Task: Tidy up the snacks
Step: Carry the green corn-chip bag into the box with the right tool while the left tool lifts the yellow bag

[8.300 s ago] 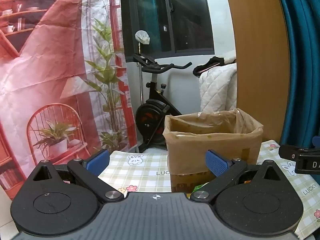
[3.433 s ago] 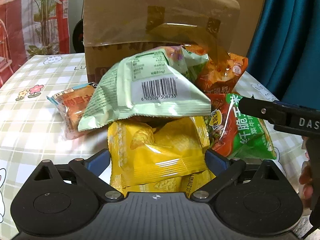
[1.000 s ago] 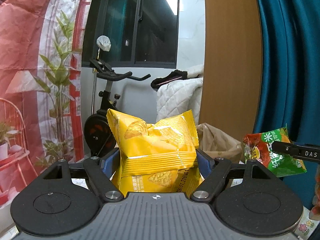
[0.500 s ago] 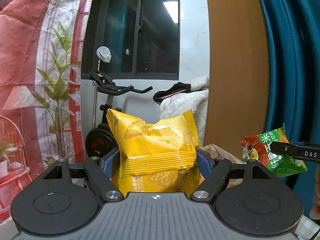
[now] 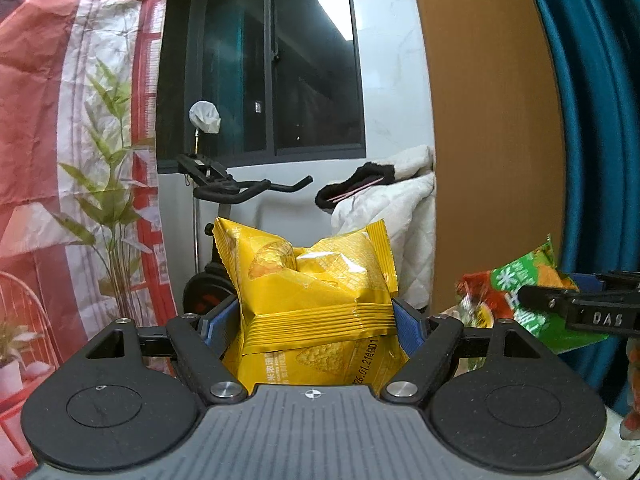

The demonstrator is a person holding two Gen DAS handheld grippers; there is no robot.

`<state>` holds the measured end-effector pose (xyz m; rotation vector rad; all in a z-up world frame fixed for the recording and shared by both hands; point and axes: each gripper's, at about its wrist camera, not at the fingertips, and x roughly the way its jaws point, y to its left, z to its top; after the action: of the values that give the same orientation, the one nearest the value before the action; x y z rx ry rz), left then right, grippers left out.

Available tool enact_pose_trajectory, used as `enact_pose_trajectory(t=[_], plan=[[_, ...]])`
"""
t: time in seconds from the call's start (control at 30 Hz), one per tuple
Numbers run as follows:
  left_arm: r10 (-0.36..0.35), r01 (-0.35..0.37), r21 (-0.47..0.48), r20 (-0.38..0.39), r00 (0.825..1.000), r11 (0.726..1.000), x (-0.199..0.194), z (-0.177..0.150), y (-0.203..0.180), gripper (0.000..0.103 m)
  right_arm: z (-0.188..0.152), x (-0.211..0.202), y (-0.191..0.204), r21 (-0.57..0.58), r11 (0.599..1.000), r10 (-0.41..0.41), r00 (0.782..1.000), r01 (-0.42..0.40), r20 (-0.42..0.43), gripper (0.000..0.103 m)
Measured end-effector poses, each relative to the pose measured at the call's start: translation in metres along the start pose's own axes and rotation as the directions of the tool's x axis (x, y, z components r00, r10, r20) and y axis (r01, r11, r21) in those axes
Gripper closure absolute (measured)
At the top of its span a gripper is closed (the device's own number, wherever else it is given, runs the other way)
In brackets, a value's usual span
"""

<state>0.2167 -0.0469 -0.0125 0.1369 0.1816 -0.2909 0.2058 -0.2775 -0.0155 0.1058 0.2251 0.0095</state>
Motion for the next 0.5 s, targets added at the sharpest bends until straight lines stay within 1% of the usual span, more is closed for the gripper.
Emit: enact_pose_trajectory(t=[0.1, 0.2, 0.27, 0.3, 0.37, 0.4, 0.43, 0.5], plan=[[0.002, -0.002, 0.017, -0.034, 0.999, 1.000, 0.021, -0.003, -0.003, 0.021, -0.009, 0.027, 0.003, -0.010, 1.000, 0.006, 0.998, -0.006, -0.064, 0.048], [0.017, -0.014, 0.035, -0.075, 0.997, 0.999, 0.036, -0.009, -0.005, 0.018, -0.020, 0.043, 0.005, -0.001, 1.000, 0.010, 0.993, -0.010, -0.119, 0.048], [0.003, 0.001, 0.032, -0.104, 0.995, 0.999, 0.041, -0.012, -0.004, 0.015, -0.027, 0.049, 0.008, -0.001, 1.000, 0.012, 0.990, -0.012, -0.143, 0.047], [-0.009, 0.011, 0.025, -0.116, 0.993, 1.000, 0.043, -0.014, -0.002, 0.014, -0.030, 0.050, 0.009, -0.001, 1.000, 0.011, 0.988, -0.012, -0.154, 0.044], [-0.014, 0.015, 0.013, -0.144, 0.990, 1.000, 0.045, -0.017, 0.001, 0.010, -0.035, 0.049, 0.010, 0.006, 1.000, 0.006, 0.986, -0.005, -0.164, 0.043], [-0.007, 0.008, 0.011, -0.153, 0.988, 1.000, 0.045, -0.018, 0.002, 0.010, -0.035, 0.048, 0.010, 0.011, 1.000, 0.005, 0.985, -0.003, -0.170, 0.039], [0.000, 0.002, 0.010, -0.157, 0.988, 1.000, 0.044, -0.019, 0.003, 0.008, -0.037, 0.045, 0.010, 0.014, 1.000, 0.005, 0.985, -0.002, -0.171, 0.032], [0.006, -0.006, -0.002, -0.163, 0.987, 1.000, 0.041, -0.018, 0.006, 0.007, -0.037, 0.039, 0.010, 0.013, 1.000, 0.004, 0.987, -0.002, -0.163, 0.026]])
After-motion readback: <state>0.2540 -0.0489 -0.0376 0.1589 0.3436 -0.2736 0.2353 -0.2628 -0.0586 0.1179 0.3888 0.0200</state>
